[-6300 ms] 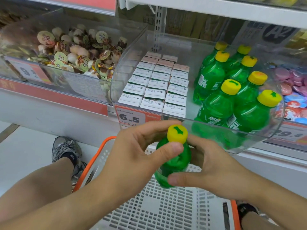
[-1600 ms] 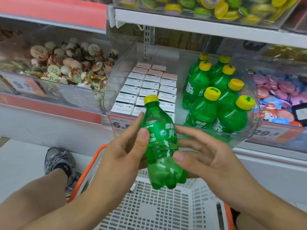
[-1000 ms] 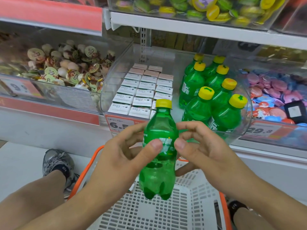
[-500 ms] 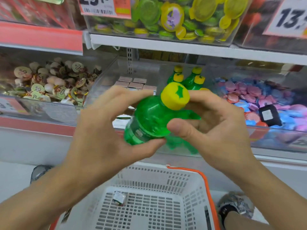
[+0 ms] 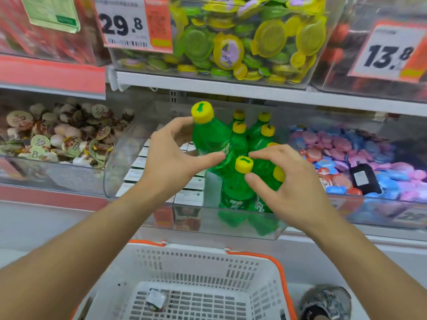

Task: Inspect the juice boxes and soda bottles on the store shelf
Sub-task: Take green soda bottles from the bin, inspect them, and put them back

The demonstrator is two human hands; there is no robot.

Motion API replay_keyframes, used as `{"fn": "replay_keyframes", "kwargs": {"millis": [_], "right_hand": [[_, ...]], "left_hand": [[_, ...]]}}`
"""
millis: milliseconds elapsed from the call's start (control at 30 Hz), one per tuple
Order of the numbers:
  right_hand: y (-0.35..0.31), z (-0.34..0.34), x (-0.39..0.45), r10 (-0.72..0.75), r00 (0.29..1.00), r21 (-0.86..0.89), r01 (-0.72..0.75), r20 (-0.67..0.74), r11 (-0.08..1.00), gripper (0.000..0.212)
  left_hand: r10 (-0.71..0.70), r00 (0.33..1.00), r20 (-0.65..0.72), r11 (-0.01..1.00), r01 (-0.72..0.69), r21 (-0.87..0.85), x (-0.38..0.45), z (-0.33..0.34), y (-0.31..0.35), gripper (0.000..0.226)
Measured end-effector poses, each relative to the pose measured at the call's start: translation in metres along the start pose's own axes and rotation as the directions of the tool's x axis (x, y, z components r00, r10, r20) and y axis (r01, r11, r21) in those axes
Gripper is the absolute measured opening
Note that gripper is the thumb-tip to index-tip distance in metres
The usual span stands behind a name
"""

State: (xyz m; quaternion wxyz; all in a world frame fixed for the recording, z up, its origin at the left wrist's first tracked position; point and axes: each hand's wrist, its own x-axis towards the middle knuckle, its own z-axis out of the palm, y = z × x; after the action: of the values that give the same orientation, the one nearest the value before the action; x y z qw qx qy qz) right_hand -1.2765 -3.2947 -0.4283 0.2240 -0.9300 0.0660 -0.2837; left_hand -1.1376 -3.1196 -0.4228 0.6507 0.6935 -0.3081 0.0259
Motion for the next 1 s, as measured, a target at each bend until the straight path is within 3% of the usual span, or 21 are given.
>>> {"fn": "replay_keyframes", "kwargs": {"millis": [167, 333, 467, 633, 800, 900, 1000], "right_hand": [[0.0, 0.0, -0.001, 0.032, 0.998, -0.003, -0.032, 0.047, 0.999, 0.036], [0.001, 0.0, -0.001, 0.039, 0.997, -0.021, -0.038, 0.072, 0.999, 0.034], [0.002, -0.002, -0.001, 0.045, 0.996, 0.017, -0.046, 0.081, 0.999, 0.041], [0.001, -0.002, -0.003, 0.005, 0.998, 0.004, -0.005, 0.066, 1.0, 0.033], [0.002, 0.0, -0.003, 0.005, 0.999, -0.008, -0.004, 0.047, 1.0, 0.035], [0.002, -0.001, -0.002, -0.006, 0.999, 0.008, 0.006, 0.039, 1.0, 0.044], [-0.002, 0.0, 0.002, -0.059, 0.998, 0.014, 0.059, 0.009, 0.998, 0.041]], "left_hand": [[-0.153, 0.988, -0.002, 0.988, 0.153, -0.003, 0.016, 0.011, -0.022, 0.057], [-0.233, 0.967, 0.105, 0.973, 0.232, 0.021, 0.031, 0.024, -0.032, 0.061], [-0.145, 0.948, 0.282, 0.987, 0.12, 0.106, 0.036, 0.036, -0.027, 0.061], [-0.184, 0.885, 0.428, 0.969, 0.089, 0.231, 0.038, 0.042, -0.036, 0.052], [-0.2, 0.844, 0.497, 0.921, -0.01, 0.389, 0.049, 0.032, -0.026, 0.036], [-0.164, 0.846, 0.508, 0.928, -0.043, 0.37, 0.055, 0.027, -0.021, 0.031], [-0.144, 0.853, 0.501, 0.932, -0.053, 0.358, 0.054, 0.028, -0.026, 0.034]]}}
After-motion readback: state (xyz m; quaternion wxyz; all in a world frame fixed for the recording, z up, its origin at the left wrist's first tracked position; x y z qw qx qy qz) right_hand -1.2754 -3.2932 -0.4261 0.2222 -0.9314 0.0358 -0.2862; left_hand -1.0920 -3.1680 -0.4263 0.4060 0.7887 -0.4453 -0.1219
